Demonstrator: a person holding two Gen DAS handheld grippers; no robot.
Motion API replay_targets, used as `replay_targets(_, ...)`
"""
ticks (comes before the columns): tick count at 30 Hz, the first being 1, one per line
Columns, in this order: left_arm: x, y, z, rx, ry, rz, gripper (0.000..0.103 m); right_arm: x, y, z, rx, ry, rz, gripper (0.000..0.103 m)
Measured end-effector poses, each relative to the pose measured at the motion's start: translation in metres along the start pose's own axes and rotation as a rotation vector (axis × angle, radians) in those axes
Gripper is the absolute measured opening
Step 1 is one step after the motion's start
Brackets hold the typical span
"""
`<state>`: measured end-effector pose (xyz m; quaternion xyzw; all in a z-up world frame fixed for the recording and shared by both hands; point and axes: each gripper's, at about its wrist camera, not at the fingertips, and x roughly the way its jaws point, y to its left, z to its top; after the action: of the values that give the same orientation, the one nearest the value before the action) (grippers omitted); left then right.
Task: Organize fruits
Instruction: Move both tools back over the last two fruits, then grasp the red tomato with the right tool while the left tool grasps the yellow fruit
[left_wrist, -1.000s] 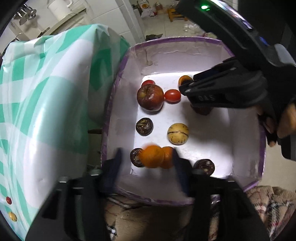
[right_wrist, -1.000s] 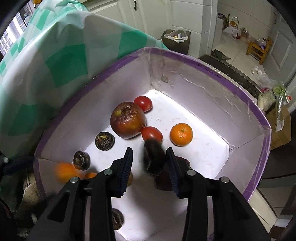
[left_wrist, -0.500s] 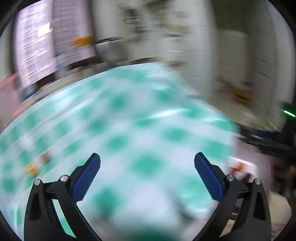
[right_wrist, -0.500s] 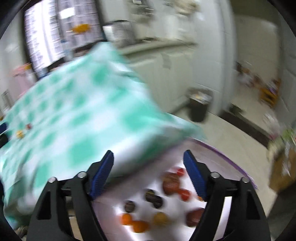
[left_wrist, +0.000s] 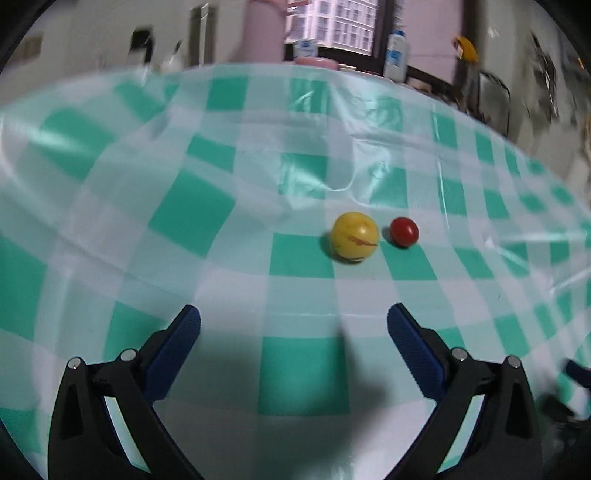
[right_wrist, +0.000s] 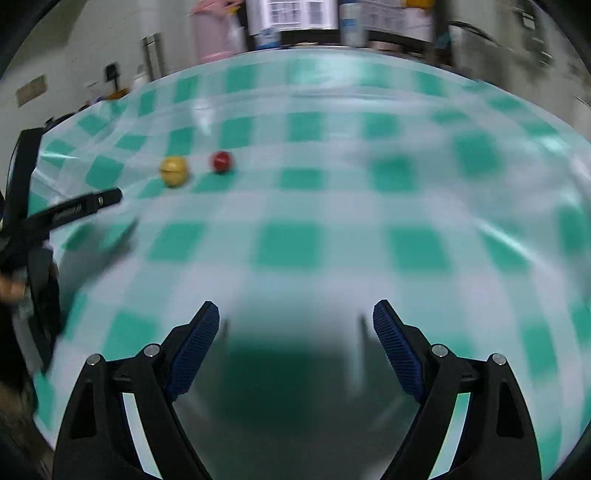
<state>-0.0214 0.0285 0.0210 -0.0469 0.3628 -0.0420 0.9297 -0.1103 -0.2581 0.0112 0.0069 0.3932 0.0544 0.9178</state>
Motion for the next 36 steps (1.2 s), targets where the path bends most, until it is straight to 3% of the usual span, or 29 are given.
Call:
replay_targets(1, -0.001, 0.007, 0.001, -0.032, 0.004, -0.03, 0.101, 0.015, 0.013, 0.013, -0.025, 0.011, -0.003, 0.083)
replay_targets(5, 0.002, 0.009, -0.001, -0.058, 0.015, -0.035, 0.101, 0.079, 0.05, 0.063, -0.081, 0.078, -0.009, 0.079)
replay_targets(10, 0.007, -0.008, -0.002, 0.006, 0.018, -0.021, 0.101, 0.132, 0.069, 0.113, -0.071, 0.102, -0.025, 0.077)
replay_targets(14, 0.008, -0.016, -0.005, 0.051, 0.022, 0.002, 0.101, 0.162, 0.082, 0.139, -0.094, 0.115, -0.026, 0.069)
replay_targets(15, 0.008, -0.017, -0.005, 0.054, 0.024, 0.005, 0.101, 0.165, 0.085, 0.143, -0.1, 0.113, -0.022, 0.068)
replay_targets(18, 0.009, -0.015, -0.005, 0.043, 0.03, 0.002, 0.101, 0.174, 0.089, 0.151, -0.1, 0.107, 0.019, 0.052)
replay_targets(20, 0.01, -0.014, -0.005, 0.032, 0.035, -0.003, 0.101, 0.171, 0.087, 0.152, -0.091, 0.095, 0.04, 0.032)
replay_targets(28, 0.043, -0.018, 0.011, -0.021, 0.154, -0.051, 0.101, 0.161, 0.039, 0.15, 0.106, 0.064, 0.162, 0.031)
replay_targets(32, 0.076, -0.038, 0.038, -0.003, 0.139, 0.009, 0.101, 0.163, 0.007, 0.145, 0.247, 0.059, 0.255, 0.031)
replay_targets(35, 0.097, -0.048, 0.054, 0.012, 0.141, 0.036, 0.101, 0.161, 0.0, 0.143, 0.265, 0.054, 0.276, 0.031)
replay_targets(36, 0.104, -0.051, 0.058, 0.019, 0.147, 0.046, 0.095, 0.16, -0.001, 0.143, 0.263, 0.055, 0.28, 0.031)
